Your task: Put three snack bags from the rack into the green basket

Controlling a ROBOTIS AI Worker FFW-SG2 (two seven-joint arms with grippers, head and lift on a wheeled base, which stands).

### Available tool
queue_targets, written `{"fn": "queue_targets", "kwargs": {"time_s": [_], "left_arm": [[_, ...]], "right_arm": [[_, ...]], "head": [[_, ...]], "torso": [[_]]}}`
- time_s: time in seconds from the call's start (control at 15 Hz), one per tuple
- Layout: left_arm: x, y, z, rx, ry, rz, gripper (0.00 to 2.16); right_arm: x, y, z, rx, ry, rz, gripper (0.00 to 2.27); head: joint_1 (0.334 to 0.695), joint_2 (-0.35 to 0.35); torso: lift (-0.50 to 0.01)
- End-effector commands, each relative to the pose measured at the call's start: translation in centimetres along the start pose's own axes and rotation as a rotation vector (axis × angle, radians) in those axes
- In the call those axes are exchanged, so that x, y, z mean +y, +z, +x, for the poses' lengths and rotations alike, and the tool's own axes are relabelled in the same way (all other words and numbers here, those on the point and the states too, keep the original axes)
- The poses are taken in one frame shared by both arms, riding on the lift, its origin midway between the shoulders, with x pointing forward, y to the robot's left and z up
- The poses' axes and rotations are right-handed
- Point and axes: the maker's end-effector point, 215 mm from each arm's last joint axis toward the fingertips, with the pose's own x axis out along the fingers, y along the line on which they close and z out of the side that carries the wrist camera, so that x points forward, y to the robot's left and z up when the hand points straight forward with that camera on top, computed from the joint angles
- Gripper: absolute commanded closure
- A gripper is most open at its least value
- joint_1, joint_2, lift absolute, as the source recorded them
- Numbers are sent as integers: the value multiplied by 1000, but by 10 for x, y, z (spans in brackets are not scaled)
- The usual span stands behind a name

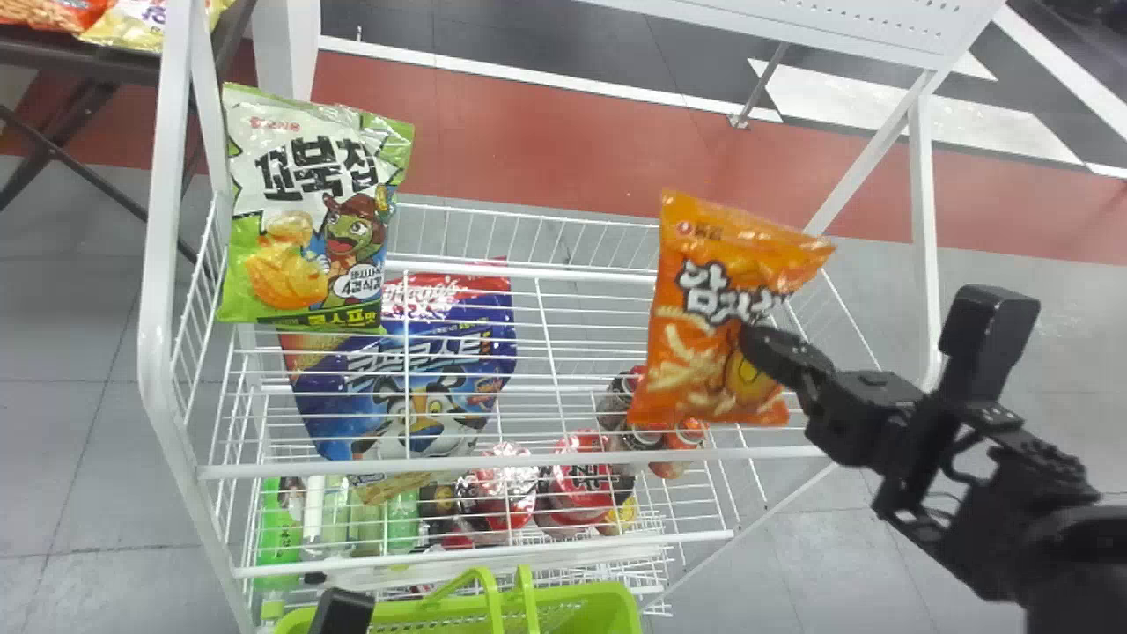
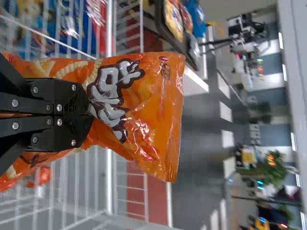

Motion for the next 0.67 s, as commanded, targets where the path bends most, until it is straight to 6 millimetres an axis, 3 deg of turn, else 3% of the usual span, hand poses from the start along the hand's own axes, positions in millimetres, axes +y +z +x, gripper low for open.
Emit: {"fn": "queue_targets", "kwargs": {"time_s": [0.0,0.2,0.4,0.6], "left_arm": [[0,2,-2,-8,2,-1,1413],[1,4,-3,-12,3,0,1413],[2,4,-4,-15,7,-1,1413],[2,4,-4,-14,8,-1,1413]], "right_arm": [[14,-45,-28,184,50,92,2226],[47,-115,-60,421,151,230,2226],[85,-150,-76,503,253,301,2226],[114,-202,-82,625,319,372,2226]], "head": [[695,-350],[695,-350],[695,-350],[695,-350]], "torso": [[0],[0],[0],[0]]}}
